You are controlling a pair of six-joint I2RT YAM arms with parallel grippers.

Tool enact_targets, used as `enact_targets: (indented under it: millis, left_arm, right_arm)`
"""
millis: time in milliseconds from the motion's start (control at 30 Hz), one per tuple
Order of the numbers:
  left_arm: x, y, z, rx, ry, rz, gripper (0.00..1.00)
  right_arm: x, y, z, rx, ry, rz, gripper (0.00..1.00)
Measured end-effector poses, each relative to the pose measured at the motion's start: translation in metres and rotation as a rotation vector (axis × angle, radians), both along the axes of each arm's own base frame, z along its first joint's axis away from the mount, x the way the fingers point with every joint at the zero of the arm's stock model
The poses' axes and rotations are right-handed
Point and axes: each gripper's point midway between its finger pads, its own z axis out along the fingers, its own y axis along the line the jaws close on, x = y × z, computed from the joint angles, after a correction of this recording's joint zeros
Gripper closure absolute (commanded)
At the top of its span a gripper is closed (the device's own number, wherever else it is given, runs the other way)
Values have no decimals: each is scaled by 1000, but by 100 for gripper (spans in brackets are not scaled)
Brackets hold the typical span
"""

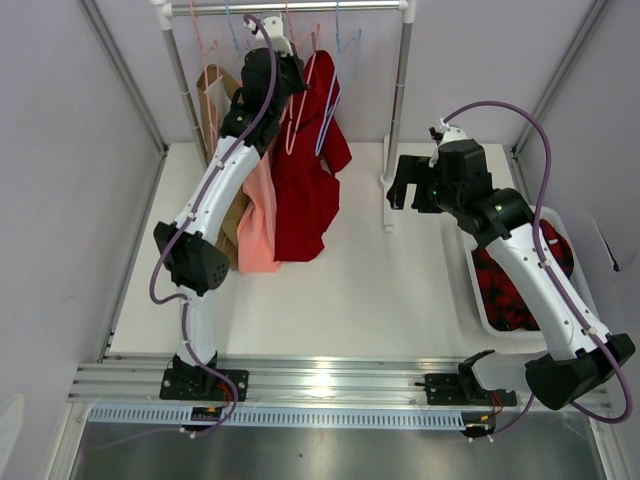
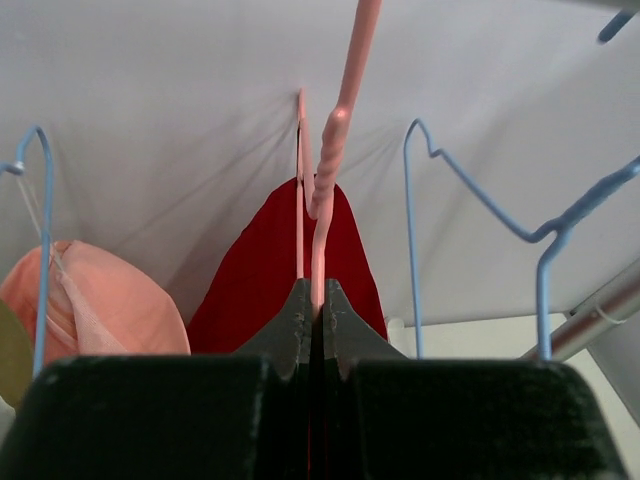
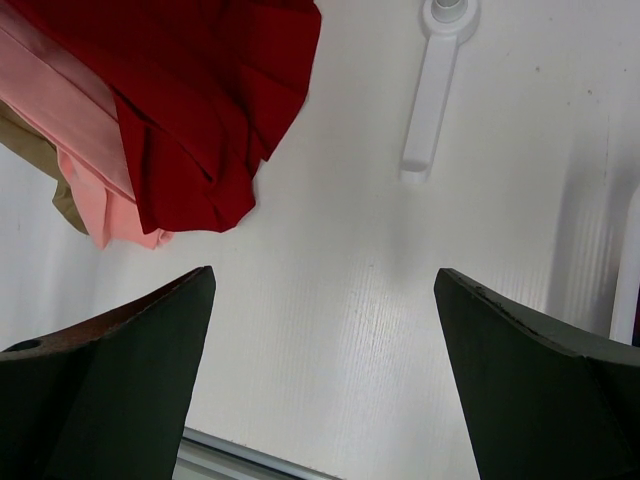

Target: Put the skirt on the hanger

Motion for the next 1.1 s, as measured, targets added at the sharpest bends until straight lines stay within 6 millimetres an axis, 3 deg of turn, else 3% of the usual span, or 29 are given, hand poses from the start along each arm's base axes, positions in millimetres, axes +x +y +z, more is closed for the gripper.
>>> enact_targets:
  millis: [167, 267, 300, 400, 500, 667, 733, 800, 933, 1000, 1100]
  left_arm:
    - [-1, 2, -7, -6, 8, 1, 98]
    - [-7, 5, -8, -8, 5, 1, 80]
    - [-10, 6, -7, -5, 5, 1, 64]
    - [-17, 11, -2, -5, -1, 4, 43]
    - [-28, 15, 10, -4, -16, -2, 32]
    - [-53, 19, 44, -24, -68, -40, 27]
    - [-70, 23, 63, -35, -92, -57, 26]
    - [-89, 27, 76, -45, -105, -77, 18]
    - [-136, 34, 97, -80, -121, -139, 21]
    - [-163, 36, 98, -93, -114, -180, 22]
    - [-206, 36, 85, -92, -77, -235, 22]
  right_arm:
    - [0, 0, 0, 0, 0, -1, 3]
    - [0, -1, 0, 0, -1, -2, 3]
    - [0, -1, 0, 1, -1, -2, 3]
    - [0, -1, 0, 0, -1, -3, 2]
    - [0, -1, 0, 0, -1, -4, 2]
    - [-2, -3, 3, 1, -6, -5, 1]
    - [-4, -4, 6, 3, -13, -4, 1]
    - [-6, -6, 9, 6, -22, -7, 1]
    - [-11, -13, 15, 8, -34, -16, 1]
    - [-13, -16, 16, 6, -34, -24, 1]
    - [-16, -21, 16, 1, -31, -40, 1]
